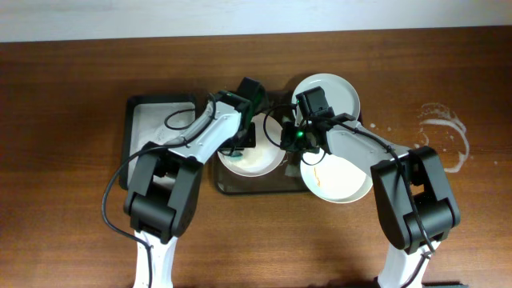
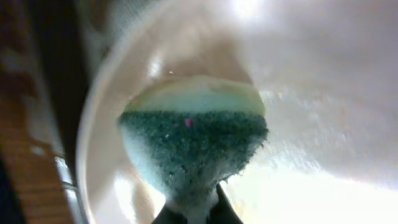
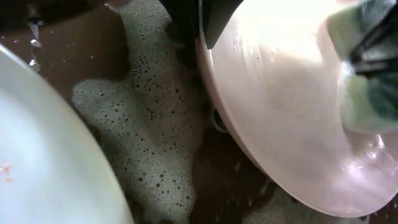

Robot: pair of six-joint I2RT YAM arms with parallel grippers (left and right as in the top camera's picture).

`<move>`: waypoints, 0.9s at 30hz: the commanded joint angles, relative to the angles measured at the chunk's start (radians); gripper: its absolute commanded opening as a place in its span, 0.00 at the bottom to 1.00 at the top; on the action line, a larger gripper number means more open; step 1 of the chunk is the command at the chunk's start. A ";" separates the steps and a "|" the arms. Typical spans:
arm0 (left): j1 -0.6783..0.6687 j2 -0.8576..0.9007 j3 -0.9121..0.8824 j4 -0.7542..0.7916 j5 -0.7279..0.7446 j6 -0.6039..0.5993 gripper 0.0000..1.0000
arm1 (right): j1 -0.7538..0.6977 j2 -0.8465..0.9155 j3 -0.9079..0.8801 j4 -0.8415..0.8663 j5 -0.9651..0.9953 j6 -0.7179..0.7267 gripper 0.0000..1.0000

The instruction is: Clean dirty plates on tray and stack at the side

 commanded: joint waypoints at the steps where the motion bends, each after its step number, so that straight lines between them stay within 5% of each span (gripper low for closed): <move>1: -0.005 0.023 -0.016 -0.011 0.307 0.074 0.01 | -0.001 0.006 0.008 0.007 -0.009 0.005 0.04; 7: -0.004 0.023 -0.016 0.095 0.347 0.087 0.00 | -0.001 0.006 0.008 0.004 -0.009 0.005 0.04; 12: -0.002 0.023 -0.016 0.151 0.090 -0.017 0.00 | -0.001 0.006 0.008 0.004 -0.005 0.005 0.04; 27: 0.061 -0.125 0.202 -0.061 0.108 0.051 0.00 | -0.001 0.006 0.008 0.000 -0.005 -0.021 0.04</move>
